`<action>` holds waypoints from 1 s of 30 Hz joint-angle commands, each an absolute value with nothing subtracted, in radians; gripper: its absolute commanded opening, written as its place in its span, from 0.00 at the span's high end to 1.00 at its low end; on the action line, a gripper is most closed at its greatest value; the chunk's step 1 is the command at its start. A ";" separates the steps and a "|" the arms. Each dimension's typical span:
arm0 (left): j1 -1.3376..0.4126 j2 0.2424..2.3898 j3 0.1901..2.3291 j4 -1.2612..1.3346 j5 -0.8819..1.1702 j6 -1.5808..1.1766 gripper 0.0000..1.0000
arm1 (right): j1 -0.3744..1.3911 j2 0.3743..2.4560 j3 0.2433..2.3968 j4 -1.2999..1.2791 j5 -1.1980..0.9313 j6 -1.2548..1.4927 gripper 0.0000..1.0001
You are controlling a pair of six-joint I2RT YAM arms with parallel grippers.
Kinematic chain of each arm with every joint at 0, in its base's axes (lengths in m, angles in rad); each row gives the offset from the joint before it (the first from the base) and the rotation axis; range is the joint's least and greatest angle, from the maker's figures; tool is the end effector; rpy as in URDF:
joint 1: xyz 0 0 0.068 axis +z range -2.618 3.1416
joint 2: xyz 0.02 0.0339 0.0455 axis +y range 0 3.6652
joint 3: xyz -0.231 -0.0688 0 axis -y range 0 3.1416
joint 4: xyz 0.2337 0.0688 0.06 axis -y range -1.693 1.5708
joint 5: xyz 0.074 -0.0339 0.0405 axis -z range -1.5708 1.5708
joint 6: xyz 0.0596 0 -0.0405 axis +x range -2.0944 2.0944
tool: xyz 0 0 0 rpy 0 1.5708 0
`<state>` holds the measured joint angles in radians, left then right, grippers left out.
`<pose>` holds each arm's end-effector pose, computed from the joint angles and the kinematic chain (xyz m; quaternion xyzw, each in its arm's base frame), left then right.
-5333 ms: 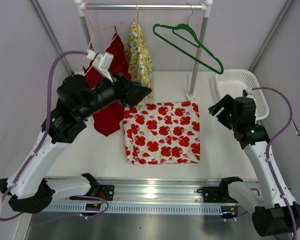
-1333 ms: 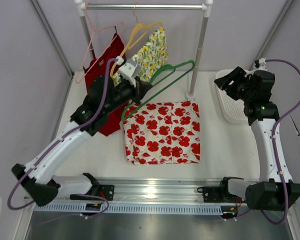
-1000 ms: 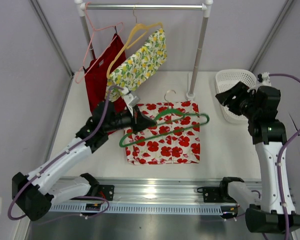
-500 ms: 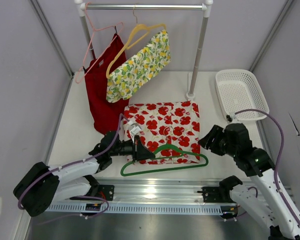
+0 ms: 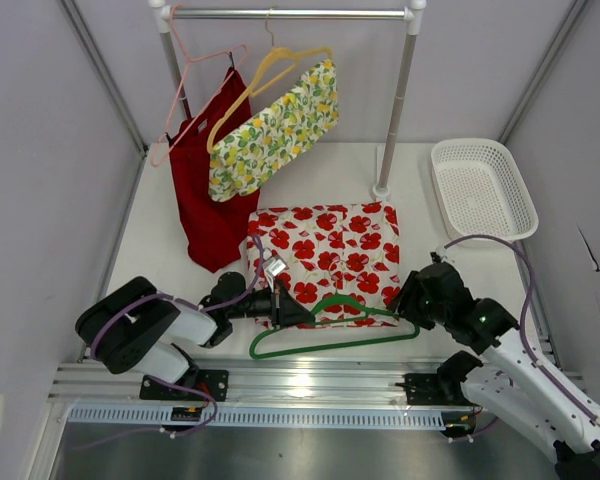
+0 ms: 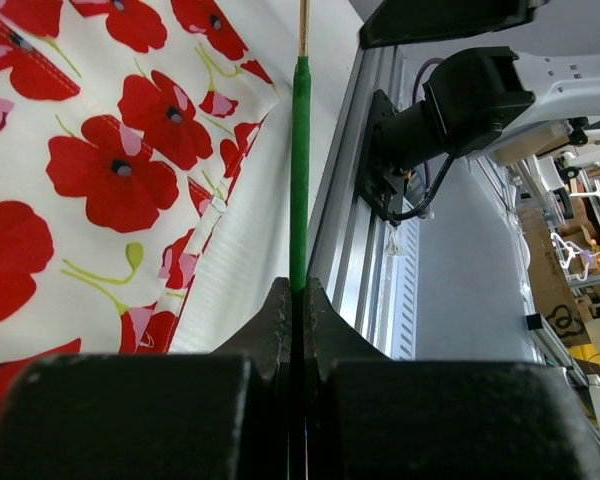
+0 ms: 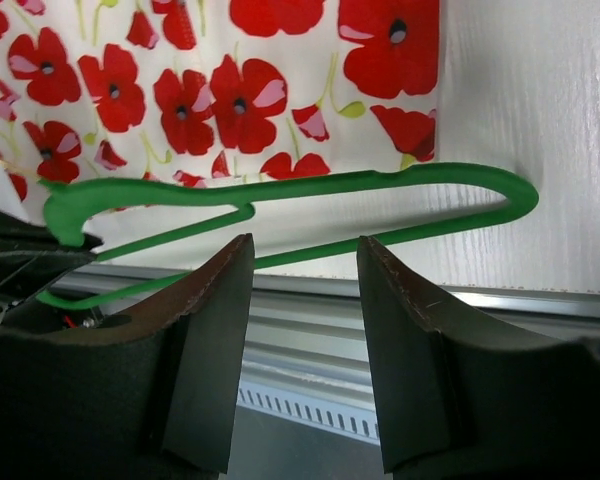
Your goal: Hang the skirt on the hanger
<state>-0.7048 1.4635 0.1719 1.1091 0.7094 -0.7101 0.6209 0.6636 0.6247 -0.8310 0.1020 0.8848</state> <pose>0.1535 -0.1816 0.1134 0.2203 0.7213 -0.5928 0.2825 0.1335 0.0881 0.2048 0.1408 0.9275 0.1995 0.2829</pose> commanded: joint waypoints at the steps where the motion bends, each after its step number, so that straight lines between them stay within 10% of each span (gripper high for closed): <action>1: -0.712 1.468 0.166 1.278 0.701 -0.703 1.00 | 0.629 0.690 0.582 -0.758 0.143 0.914 0.49; 30: -0.712 1.551 0.181 1.216 0.698 -0.652 1.00 | 0.644 0.782 0.367 -0.546 0.182 0.946 0.50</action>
